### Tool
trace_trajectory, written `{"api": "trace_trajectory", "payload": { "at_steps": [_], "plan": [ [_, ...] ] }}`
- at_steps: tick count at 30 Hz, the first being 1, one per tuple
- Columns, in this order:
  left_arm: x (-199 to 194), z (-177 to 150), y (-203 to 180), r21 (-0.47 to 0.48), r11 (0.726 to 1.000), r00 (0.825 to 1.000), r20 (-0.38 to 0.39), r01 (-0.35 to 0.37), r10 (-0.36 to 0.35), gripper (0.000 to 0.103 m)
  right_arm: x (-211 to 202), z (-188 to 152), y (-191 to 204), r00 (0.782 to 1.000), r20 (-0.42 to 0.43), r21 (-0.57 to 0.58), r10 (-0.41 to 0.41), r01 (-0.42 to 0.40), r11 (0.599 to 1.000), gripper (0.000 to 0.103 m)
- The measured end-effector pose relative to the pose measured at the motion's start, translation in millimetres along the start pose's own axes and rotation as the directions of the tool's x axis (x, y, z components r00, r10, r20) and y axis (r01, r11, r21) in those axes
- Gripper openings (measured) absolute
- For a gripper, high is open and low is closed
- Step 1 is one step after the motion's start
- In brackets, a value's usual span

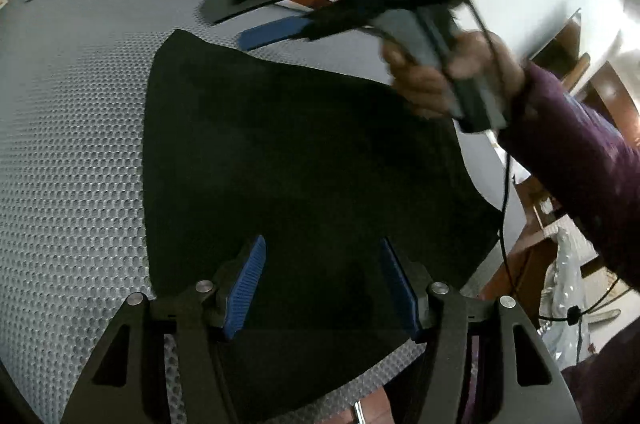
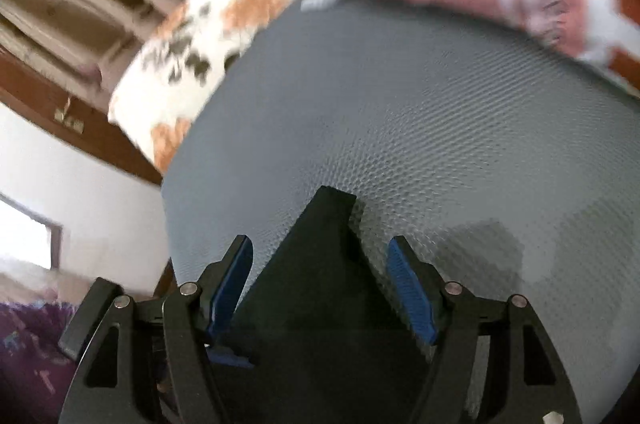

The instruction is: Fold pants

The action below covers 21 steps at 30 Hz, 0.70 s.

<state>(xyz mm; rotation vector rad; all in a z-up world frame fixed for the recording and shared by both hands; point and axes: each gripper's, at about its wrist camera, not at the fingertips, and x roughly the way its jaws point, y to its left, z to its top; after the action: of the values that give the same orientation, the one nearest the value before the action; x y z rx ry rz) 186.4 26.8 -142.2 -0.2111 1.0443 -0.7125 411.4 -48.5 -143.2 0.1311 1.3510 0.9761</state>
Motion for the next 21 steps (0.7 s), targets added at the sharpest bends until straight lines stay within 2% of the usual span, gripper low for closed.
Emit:
{"api": "trace_trajectory", "payload": {
  "at_steps": [3, 5, 9, 13, 17, 21],
  "plan": [
    [1, -1, -2, 0.026, 1.0, 1.0, 0.011, 0.005, -0.006, 0.06, 20, 6, 14, 0.994, -0.074, -0.071, 0.078, -0.083, 0.994, 0.069],
    [4, -2, -6, 0.043, 0.999, 1.0, 0.017, 0.001, -0.001, 0.06, 27, 10, 26, 0.99, -0.111, -0.137, 0.082, -0.097, 0.986, 0.069],
    [10, -4, -14, 0.081, 0.997, 1.0, 0.02, -0.018, 0.017, 0.06, 14, 13, 30, 0.974, -0.086, -0.16, 0.209, -0.22, 0.962, 0.069],
    [16, -3, -20, 0.088, 0.996, 1.0, 0.023, -0.021, 0.019, 0.06, 11, 3, 26, 0.975, -0.138, -0.198, 0.172, -0.198, 0.96, 0.068],
    [15, -4, -21, 0.091, 0.996, 1.0, 0.023, -0.023, 0.022, 0.06, -5, 2, 31, 0.979, -0.122, -0.228, 0.164, -0.189, 0.955, 0.068],
    [20, 1, -24, 0.098, 0.995, 1.0, 0.022, -0.019, 0.017, 0.06, -1, 7, 37, 0.965, -0.161, -0.244, 0.207, -0.242, 0.939, 0.068]
  ]
}}
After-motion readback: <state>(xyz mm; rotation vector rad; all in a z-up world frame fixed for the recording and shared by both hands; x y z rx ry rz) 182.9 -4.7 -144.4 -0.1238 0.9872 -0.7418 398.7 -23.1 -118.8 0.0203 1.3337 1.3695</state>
